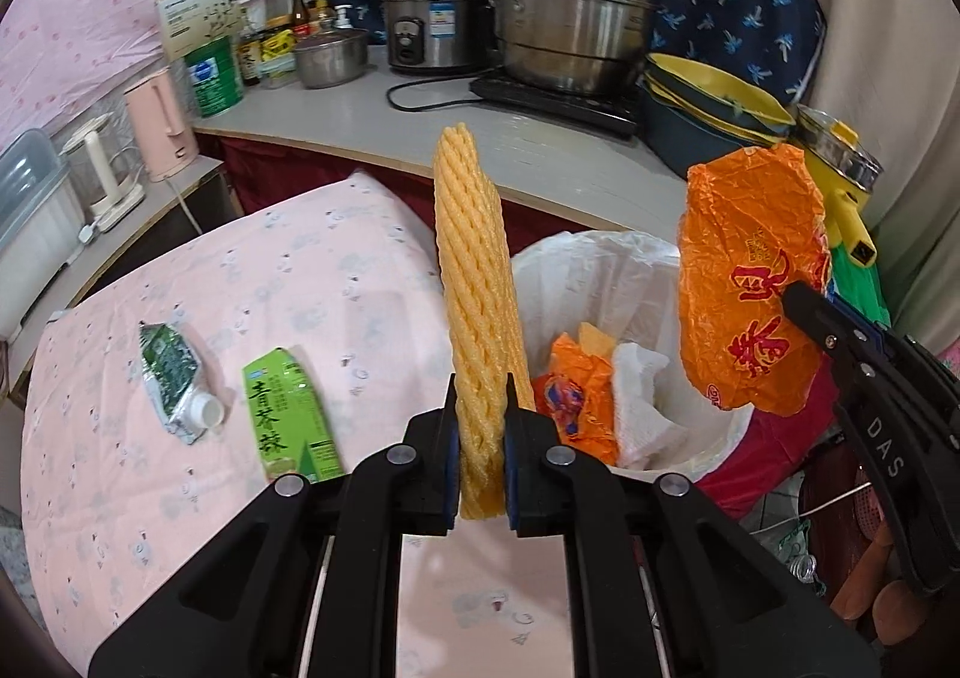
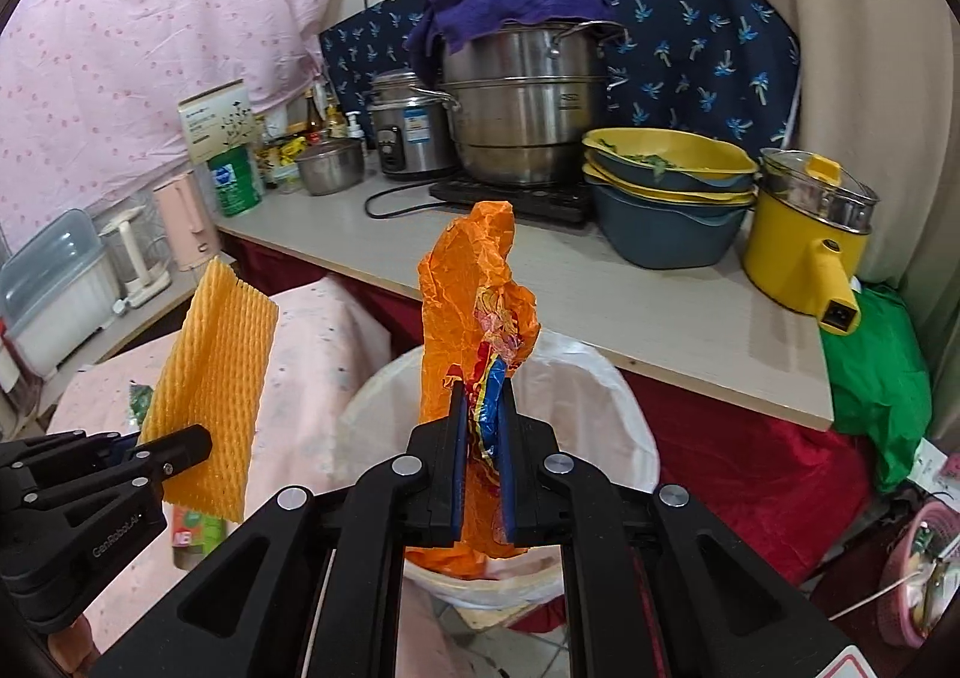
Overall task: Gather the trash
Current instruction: 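Carry the foam mesh sleeve and orange bag over the trash bin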
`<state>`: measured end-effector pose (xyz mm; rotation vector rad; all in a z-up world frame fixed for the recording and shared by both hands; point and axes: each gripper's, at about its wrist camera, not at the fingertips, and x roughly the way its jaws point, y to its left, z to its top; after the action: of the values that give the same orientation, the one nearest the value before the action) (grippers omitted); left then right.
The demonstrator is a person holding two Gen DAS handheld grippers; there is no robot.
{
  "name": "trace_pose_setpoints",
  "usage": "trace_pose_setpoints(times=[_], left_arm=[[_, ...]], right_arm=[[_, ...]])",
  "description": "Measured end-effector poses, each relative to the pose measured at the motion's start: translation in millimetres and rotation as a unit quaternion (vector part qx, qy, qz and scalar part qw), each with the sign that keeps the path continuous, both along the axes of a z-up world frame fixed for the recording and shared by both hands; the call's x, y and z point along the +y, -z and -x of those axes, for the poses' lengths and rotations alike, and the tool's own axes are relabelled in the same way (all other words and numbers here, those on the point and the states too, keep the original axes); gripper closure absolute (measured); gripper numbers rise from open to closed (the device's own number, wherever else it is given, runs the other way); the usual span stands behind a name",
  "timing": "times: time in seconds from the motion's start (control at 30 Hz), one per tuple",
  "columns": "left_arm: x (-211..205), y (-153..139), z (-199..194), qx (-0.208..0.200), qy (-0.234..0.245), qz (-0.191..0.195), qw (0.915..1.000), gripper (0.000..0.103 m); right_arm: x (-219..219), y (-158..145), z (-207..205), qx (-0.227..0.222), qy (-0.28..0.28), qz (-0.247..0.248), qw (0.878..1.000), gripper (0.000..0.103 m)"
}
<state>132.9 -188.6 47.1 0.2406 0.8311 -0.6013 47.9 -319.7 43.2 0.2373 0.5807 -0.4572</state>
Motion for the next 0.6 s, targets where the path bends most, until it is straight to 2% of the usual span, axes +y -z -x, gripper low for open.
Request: trace_pose_setpoints(times=[0.6], left_arm=[[-75.7, 30.8, 4.6, 0.026, 0.064, -0.033, 0.9970, 0.092]], right_arm=[[-32.4, 28.0, 7.7, 0.027, 0.027, -0.003, 0.999, 0.094]])
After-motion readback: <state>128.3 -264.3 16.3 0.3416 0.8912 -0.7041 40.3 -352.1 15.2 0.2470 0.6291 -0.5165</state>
